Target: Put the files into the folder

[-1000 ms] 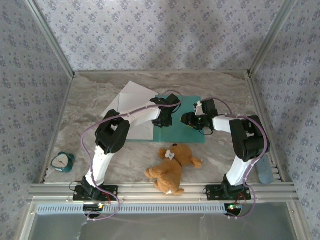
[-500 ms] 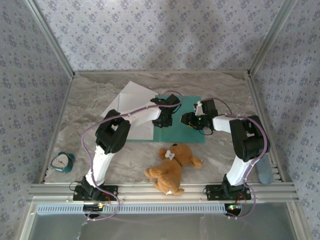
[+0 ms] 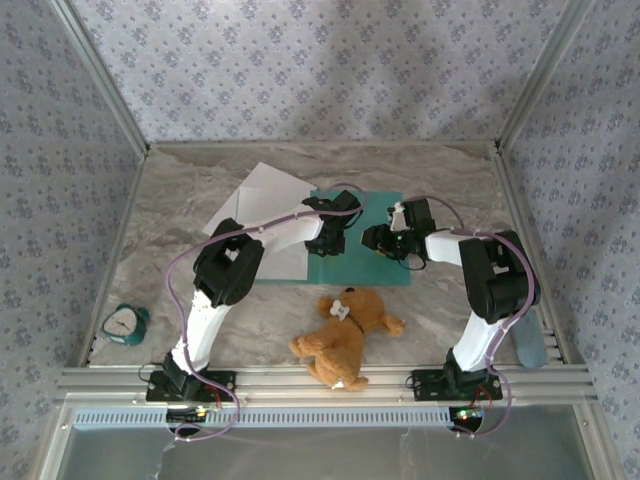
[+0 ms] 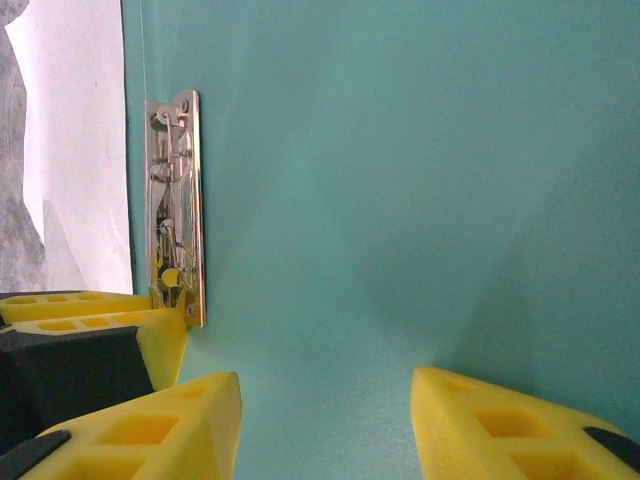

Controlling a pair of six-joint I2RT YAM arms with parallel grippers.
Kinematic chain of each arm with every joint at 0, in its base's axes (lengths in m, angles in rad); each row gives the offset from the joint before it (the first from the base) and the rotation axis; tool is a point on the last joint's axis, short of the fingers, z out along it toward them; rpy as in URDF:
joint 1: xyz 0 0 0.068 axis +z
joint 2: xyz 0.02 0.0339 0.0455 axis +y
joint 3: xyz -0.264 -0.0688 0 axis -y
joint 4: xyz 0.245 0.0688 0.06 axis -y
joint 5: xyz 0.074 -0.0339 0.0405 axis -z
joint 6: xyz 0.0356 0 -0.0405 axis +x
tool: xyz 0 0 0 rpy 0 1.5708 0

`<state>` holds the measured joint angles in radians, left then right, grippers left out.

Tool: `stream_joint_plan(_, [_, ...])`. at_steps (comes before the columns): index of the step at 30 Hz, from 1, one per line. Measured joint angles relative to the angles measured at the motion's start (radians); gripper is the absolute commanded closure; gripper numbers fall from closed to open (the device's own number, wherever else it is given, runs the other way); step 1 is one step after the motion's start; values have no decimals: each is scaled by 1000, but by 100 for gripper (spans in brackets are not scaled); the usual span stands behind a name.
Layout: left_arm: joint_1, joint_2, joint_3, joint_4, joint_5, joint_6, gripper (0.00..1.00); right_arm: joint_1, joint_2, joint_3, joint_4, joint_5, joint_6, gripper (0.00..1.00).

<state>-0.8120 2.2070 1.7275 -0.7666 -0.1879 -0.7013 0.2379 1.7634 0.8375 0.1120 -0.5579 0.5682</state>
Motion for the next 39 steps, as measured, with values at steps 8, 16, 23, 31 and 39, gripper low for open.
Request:
stream_joint_plan(8, [0, 0, 7, 1, 0, 0, 74, 0, 0, 0, 0, 0, 0, 50])
stream_joint_plan(16, [0, 0, 8, 0, 0, 0, 75, 0, 0, 0, 0, 0, 0, 50])
stream_joint_plan(23, [0, 0, 8, 0, -12, 0, 76, 0, 4, 0, 1, -1, 0, 50])
stream_joint_plan(31, [0, 0, 8, 3, -22, 0, 78, 0, 8, 0, 4, -8, 0, 50])
stream_joint_plan(39, [-2, -6, 8, 3, -24, 0, 78, 0, 9, 0, 5, -8, -1, 50])
